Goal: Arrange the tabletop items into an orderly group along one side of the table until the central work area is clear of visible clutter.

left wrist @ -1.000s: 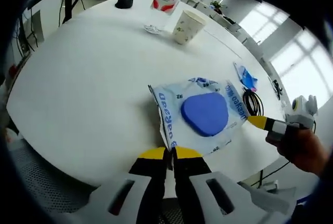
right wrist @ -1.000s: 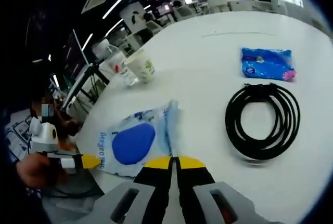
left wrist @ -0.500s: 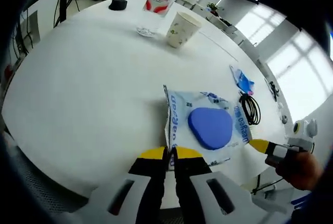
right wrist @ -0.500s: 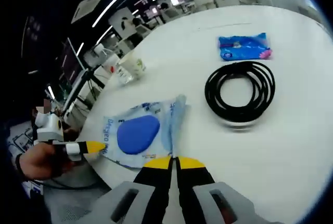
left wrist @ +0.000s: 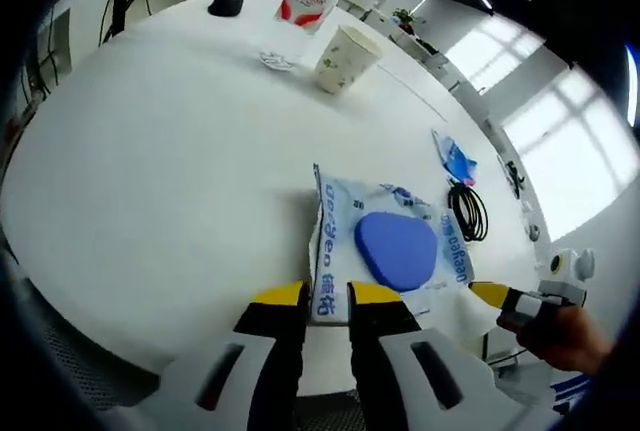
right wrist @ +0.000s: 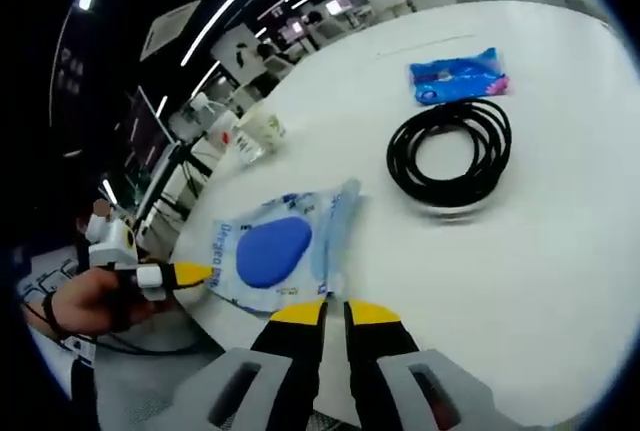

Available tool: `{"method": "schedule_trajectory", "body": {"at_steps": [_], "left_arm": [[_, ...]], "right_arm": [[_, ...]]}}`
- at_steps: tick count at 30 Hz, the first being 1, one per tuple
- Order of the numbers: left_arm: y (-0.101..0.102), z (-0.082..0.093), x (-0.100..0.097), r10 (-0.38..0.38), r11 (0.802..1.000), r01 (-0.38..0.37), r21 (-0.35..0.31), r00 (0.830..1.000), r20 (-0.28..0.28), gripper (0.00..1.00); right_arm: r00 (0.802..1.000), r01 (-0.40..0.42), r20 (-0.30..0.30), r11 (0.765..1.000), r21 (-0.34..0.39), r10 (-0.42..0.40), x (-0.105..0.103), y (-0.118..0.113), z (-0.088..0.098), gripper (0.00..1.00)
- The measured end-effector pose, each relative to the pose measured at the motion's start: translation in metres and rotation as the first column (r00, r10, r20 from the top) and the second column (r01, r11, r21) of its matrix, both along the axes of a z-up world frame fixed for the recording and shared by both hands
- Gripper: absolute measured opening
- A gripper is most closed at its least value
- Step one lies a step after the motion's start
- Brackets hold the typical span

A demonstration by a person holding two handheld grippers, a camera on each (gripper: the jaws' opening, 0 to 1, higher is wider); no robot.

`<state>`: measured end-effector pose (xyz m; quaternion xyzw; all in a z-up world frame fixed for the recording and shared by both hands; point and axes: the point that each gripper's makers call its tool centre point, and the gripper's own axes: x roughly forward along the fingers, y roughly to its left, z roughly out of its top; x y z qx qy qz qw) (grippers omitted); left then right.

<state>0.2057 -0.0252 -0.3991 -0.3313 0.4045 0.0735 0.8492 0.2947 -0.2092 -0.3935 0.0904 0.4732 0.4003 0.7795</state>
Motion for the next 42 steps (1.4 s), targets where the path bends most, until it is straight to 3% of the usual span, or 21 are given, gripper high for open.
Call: {"method": "schedule_trajectory", "body": {"at_steps": [11,21,30,39,42], "left_arm": [[0.006,-0.005,-0.001,0.018,1.0,-0.018,-0.025,1.0,-0.005,0.15],[0.002,-0.01,-0.002,0.008,0.999,-0.01,-0.035,0.999,-0.04,0.15],[0.005,-0.013,-0.002,0.007,1.0,-0.008,-0.019,0.999,-0.054,0.12],[0.004,-0.016,-0.003,0.018,1.0,-0.019,-0.021,0.998,-0.055,0.09],[0.002,-0.014,-0.001,0.03,0.999,-0.032,-0.03,0.998,-0.046,0.05]], "right_arm": [[1.0,0.004,0.005,1.0,-0.016,-0.004,0.019,-0.002,0.0,0.16],[0.998,-0.056,-0.038,0.998,0.005,0.056,0.029,0.023,0.001,0.27],[0.994,-0.097,-0.053,0.995,-0.014,0.096,0.026,0.039,-0.006,0.24],[0.996,-0.077,-0.054,0.996,-0.033,0.076,0.036,0.028,-0.012,0.1],[0.995,-0.056,-0.087,0.998,-0.014,0.054,0.034,0.029,-0.011,0.06]]}}
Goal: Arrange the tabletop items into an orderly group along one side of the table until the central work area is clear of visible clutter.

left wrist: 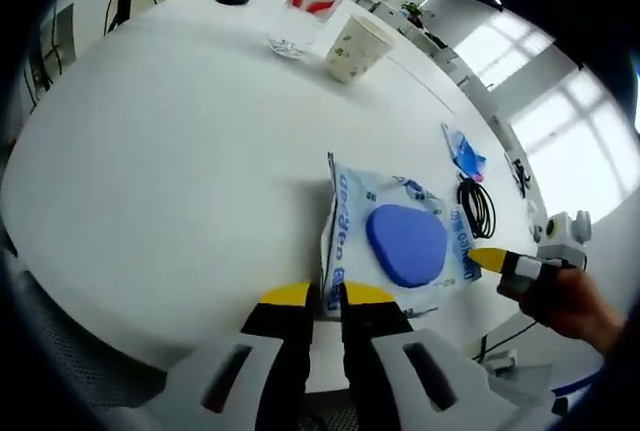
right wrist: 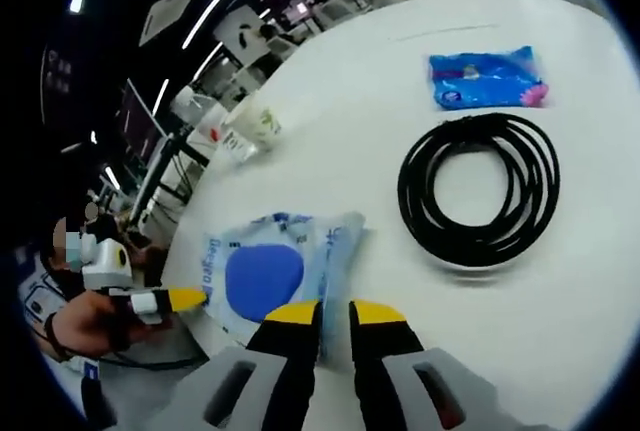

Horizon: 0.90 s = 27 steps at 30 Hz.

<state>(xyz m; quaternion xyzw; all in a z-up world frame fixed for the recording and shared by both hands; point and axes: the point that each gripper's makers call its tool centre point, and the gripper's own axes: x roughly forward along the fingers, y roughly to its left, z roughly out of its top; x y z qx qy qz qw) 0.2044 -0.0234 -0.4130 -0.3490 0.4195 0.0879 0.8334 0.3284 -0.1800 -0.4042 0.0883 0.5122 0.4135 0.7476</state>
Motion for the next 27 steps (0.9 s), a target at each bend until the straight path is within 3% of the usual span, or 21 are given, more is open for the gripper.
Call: {"method": "schedule_trajectory", "body": {"at_steps": [12,16,27], "left_arm": [[-0.013,0.011,0.009,-0.028,1.0,0.028,-0.001,0.999,0.031,0.0],[-0.018,0.017,0.013,-0.06,0.998,0.059,0.016,0.998,0.035,0.0],[-0.028,0.029,0.033,-0.155,0.986,0.151,0.069,0.986,0.058,0.0]], "right_arm": [[0.999,-0.007,0.04,1.0,0.014,0.006,0.014,0.0,0.009,0.0],[0.999,0.009,0.049,0.998,0.056,-0.012,0.023,0.001,0.018,0.0],[0.997,0.01,0.079,0.997,0.078,-0.016,0.039,-0.004,0.029,0.0]]}}
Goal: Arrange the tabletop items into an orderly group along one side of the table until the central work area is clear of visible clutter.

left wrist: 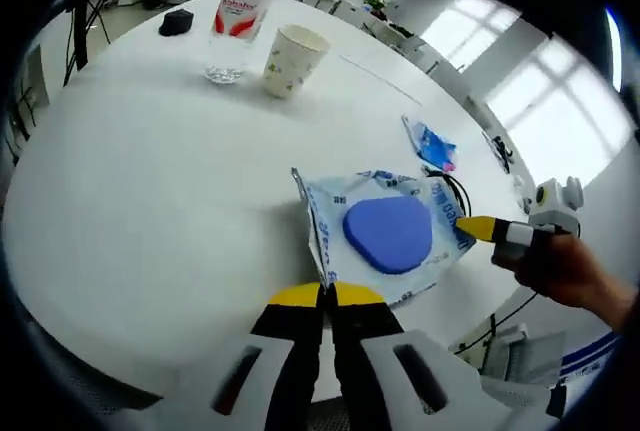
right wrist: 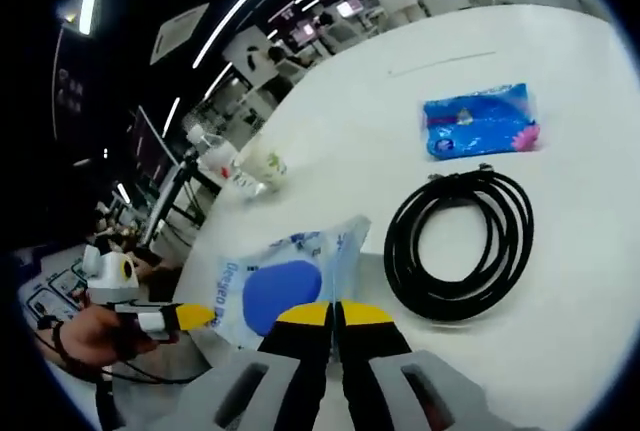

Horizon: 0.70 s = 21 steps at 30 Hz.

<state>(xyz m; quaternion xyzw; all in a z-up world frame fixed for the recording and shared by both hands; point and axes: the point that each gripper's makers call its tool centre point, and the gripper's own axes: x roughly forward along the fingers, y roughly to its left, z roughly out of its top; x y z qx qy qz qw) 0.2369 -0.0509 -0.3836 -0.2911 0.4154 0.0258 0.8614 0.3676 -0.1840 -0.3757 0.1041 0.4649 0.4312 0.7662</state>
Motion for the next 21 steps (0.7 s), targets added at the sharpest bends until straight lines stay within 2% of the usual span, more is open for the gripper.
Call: {"method": "schedule_trajectory", "body": {"at_steps": [21], "left_arm": [[-0.002,0.005,0.014,-0.029,0.999,0.029,0.018,1.0,0.002,0.0]], "right_arm": [[1.0,-0.011,0.024,1.0,0.023,0.01,0.016,0.01,0.013,0.0]]}}
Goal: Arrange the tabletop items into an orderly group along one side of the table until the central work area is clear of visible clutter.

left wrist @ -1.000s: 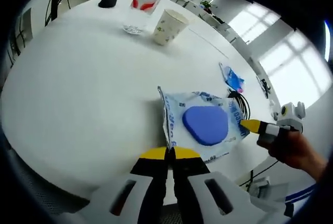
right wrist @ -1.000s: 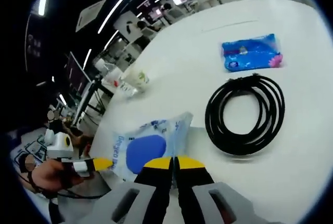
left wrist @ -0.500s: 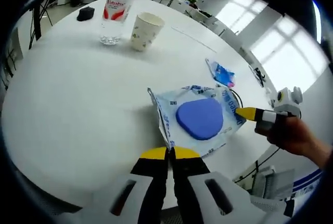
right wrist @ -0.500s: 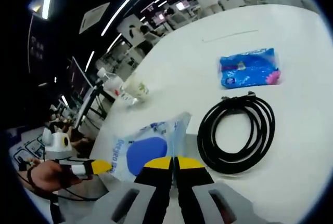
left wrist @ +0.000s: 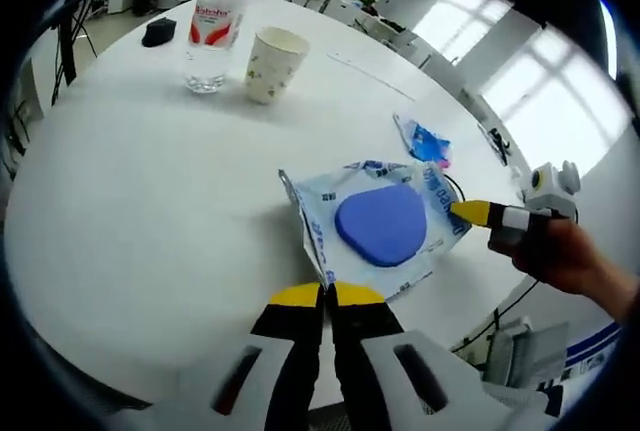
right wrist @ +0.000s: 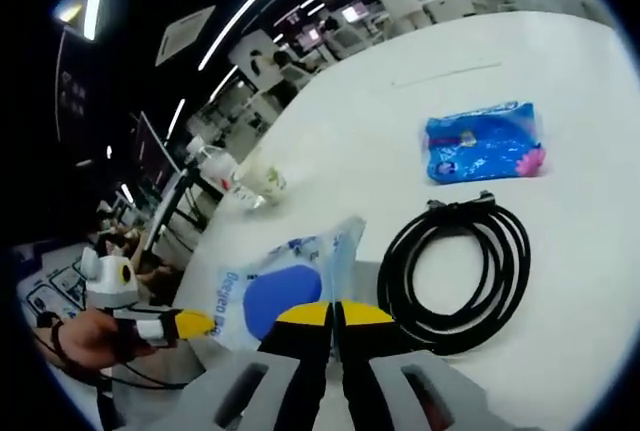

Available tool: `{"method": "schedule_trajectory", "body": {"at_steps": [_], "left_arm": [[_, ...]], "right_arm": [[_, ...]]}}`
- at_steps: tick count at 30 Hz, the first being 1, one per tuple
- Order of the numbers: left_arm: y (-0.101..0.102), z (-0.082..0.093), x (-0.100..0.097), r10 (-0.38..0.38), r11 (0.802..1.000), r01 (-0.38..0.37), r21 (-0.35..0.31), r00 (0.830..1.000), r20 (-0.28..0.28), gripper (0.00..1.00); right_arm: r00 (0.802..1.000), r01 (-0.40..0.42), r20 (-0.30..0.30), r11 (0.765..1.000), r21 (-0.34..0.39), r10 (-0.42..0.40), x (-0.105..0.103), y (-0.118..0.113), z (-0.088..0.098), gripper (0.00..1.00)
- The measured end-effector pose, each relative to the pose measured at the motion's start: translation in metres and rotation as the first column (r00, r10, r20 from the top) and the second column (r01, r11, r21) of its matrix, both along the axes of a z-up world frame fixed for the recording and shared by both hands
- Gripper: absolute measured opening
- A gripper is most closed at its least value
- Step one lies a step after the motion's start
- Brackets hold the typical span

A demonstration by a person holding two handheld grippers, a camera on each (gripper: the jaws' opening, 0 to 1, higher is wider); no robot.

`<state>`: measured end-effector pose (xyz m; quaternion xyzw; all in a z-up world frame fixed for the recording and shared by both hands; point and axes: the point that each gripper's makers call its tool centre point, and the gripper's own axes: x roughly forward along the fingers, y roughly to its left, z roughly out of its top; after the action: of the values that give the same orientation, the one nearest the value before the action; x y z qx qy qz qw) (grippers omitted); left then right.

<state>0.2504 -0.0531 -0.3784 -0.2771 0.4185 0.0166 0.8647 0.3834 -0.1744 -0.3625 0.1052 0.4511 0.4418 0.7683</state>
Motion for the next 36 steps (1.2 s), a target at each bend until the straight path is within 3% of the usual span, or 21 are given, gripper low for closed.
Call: {"method": "schedule_trajectory", "body": {"at_steps": [14,36], "left_arm": [[-0.014,0.001,0.021,-0.046,0.999,0.046,0.007,0.999,-0.004,0.0],[-0.011,0.01,0.088,-0.057,0.998,0.057,0.005,0.998,0.022,0.01]], "right_arm": [[0.999,-0.018,0.032,1.0,0.009,0.018,0.037,0.01,0.003,0.0],[0.997,-0.016,0.081,1.0,0.003,0.016,0.114,0.036,0.007,0.0]]}}
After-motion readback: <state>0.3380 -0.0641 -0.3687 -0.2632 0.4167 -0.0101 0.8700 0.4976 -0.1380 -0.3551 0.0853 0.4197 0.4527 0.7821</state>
